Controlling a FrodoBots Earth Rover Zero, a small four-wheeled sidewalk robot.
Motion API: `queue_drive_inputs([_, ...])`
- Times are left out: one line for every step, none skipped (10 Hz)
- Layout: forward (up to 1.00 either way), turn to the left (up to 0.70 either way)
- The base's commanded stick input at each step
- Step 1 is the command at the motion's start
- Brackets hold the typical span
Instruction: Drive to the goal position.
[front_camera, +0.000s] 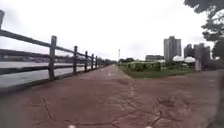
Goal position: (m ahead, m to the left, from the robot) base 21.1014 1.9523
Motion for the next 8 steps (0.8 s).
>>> queue_drive_inputs([1.00, 0.00])
queue_drive_inputs([1.00, 0.00])
queue_drive_inputs([1.00, 0.00])
queue_drive_inputs([1.00, 0.00])
queue_drive_inputs([1.00, 0.00])
queue_drive_inputs([1.00, -0.03])
queue_drive_inputs([1.00, -0.20])
queue_drive_inputs([1.00, -0.36])
